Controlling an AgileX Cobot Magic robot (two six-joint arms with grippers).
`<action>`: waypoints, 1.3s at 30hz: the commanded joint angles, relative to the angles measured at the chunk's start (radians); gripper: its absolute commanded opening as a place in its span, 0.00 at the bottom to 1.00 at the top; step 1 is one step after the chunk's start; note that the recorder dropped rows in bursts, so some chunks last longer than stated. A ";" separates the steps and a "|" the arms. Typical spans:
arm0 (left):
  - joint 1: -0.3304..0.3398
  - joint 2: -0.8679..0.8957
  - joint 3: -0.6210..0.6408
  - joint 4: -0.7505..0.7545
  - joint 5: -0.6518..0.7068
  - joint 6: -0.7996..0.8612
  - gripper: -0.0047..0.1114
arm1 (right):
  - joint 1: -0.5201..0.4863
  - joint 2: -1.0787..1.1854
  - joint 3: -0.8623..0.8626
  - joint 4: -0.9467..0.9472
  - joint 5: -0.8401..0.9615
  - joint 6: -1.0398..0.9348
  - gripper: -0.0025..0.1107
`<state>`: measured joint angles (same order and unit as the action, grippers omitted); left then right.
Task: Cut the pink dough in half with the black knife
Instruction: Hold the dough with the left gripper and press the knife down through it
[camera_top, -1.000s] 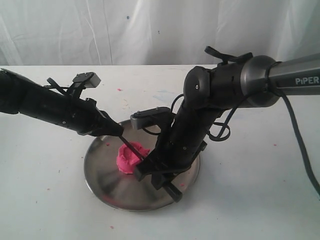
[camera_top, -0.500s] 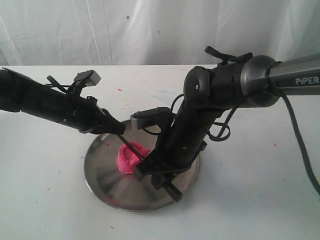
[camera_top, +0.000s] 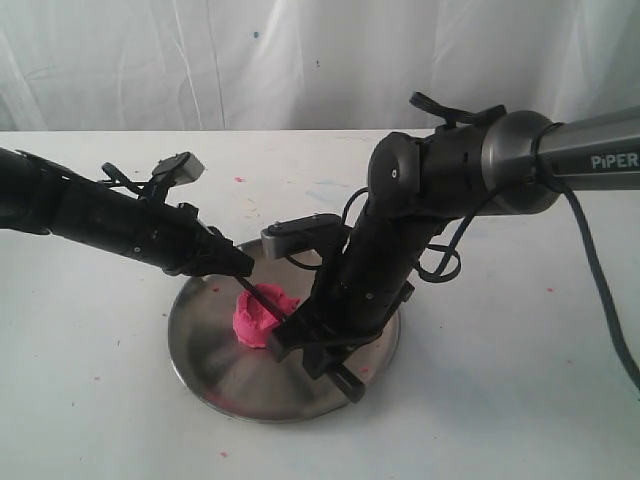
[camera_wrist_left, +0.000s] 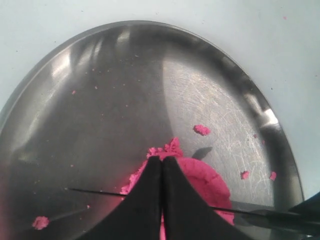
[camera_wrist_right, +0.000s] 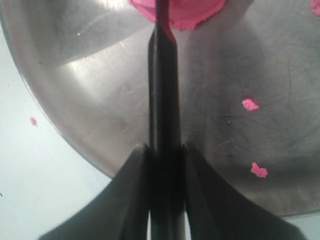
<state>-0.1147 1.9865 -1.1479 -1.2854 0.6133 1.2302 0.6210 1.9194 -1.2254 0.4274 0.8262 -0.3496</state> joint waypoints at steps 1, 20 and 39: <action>0.002 0.009 0.001 0.022 0.006 0.006 0.04 | -0.006 -0.002 -0.010 -0.001 -0.007 -0.004 0.02; 0.002 0.009 0.001 0.022 0.007 0.006 0.04 | -0.006 0.015 -0.010 0.005 0.002 -0.002 0.02; 0.010 0.071 0.001 0.046 0.008 0.008 0.04 | -0.006 0.015 -0.030 0.014 0.015 -0.002 0.02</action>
<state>-0.1084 2.0340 -1.1600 -1.3085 0.6389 1.2302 0.6191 1.9313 -1.2462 0.4376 0.8536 -0.3438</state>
